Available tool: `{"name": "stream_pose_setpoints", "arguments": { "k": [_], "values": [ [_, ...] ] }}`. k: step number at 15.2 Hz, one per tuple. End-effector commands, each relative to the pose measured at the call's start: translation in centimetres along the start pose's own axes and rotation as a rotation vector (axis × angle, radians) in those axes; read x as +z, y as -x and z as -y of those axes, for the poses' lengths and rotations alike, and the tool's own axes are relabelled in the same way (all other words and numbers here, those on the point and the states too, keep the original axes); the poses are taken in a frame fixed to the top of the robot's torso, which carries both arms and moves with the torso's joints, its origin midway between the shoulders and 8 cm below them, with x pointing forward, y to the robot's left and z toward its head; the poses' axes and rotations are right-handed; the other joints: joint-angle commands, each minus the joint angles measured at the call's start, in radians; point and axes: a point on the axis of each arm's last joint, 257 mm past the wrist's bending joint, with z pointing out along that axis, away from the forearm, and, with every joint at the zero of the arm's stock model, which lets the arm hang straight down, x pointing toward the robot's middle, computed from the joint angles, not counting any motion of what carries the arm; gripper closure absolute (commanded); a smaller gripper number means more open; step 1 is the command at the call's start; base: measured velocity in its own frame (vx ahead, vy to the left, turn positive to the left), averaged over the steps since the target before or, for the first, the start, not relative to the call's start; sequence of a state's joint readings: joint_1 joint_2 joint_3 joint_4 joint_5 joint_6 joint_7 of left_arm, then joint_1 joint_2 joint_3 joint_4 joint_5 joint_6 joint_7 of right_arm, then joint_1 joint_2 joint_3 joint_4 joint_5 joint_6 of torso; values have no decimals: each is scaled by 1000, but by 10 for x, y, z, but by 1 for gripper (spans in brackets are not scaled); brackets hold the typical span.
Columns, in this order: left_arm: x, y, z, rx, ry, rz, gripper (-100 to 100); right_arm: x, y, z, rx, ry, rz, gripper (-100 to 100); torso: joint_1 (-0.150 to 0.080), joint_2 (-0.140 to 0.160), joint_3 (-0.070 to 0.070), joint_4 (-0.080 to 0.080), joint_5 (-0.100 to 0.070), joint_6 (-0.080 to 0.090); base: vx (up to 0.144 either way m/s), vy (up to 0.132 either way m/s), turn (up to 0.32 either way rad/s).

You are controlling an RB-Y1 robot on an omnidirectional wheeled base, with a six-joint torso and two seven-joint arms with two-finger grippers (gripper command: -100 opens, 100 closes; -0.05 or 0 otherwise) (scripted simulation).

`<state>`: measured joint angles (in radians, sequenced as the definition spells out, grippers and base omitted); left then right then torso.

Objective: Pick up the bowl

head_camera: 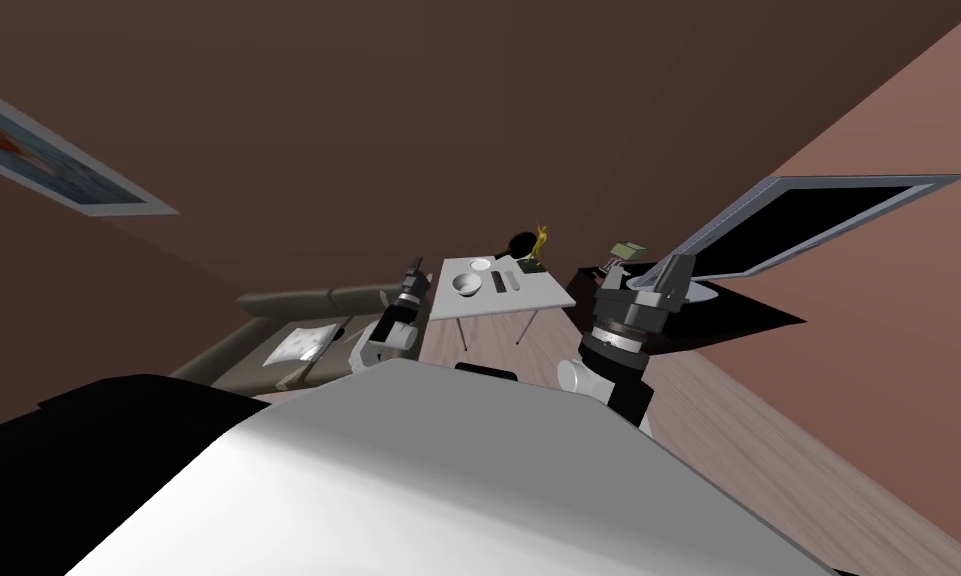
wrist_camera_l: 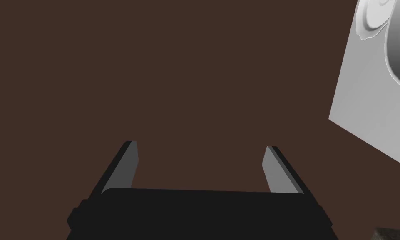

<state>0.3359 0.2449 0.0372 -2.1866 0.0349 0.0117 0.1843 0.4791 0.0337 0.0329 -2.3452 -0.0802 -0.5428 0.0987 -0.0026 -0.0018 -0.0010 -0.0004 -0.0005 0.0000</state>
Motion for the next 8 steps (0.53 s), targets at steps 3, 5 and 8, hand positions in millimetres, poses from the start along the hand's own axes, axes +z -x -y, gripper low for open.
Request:
{"name": "stream_pose_setpoints", "arguments": {
  "k": [3,5,8],
  "values": [
    [6,7,-15,-16,67,17,-100,0,0,0,0,0,0,0,1,1,0,0,0,0,12,-30,7],
    [5,9,-24,-16,104,24,-100,0,0,0,0,0,0,0,0,0,0,0,0,0,17,-40,14],
    [9,15,-33,-29,144,36,-100,0,0,0,0,0,0,0,0,0,0,0,0,0,18,-33,11]
  ]
}}
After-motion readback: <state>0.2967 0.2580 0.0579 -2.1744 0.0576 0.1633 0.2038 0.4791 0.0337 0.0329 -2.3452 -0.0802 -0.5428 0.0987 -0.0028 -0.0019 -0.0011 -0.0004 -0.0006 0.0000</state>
